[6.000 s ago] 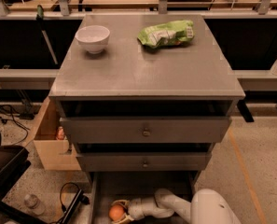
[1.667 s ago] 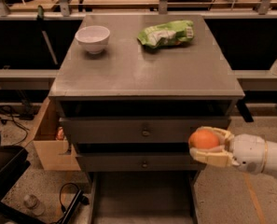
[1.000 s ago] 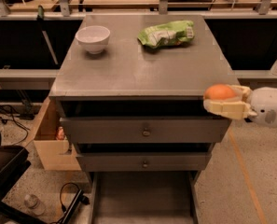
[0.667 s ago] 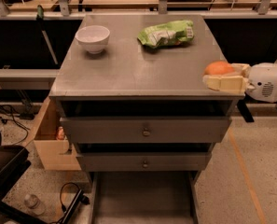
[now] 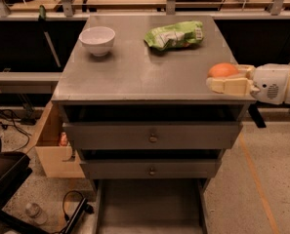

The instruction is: Pick orange from bottom drawer and place on counter

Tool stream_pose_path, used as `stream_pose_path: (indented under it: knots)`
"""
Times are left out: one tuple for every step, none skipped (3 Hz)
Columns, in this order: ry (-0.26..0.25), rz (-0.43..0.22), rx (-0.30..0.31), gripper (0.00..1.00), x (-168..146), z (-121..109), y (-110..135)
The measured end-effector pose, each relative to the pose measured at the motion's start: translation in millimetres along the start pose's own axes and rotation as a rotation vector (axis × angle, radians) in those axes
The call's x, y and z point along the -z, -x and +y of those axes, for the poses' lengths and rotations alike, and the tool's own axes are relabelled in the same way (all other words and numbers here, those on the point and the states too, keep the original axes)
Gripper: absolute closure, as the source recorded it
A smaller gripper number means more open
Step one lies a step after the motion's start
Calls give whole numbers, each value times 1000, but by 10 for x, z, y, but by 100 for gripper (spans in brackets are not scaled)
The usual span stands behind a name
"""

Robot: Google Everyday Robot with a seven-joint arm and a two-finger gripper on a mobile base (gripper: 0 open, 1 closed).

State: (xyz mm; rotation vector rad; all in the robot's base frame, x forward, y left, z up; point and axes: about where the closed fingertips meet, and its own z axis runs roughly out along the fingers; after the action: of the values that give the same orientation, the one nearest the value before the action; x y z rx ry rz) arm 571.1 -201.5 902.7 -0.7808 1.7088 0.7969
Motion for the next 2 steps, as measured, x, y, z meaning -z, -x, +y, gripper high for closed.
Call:
stream_pose_path:
  knots:
    - [40, 21, 29, 100, -327, 40, 54]
    - [91, 29, 59, 100, -729, 81, 92]
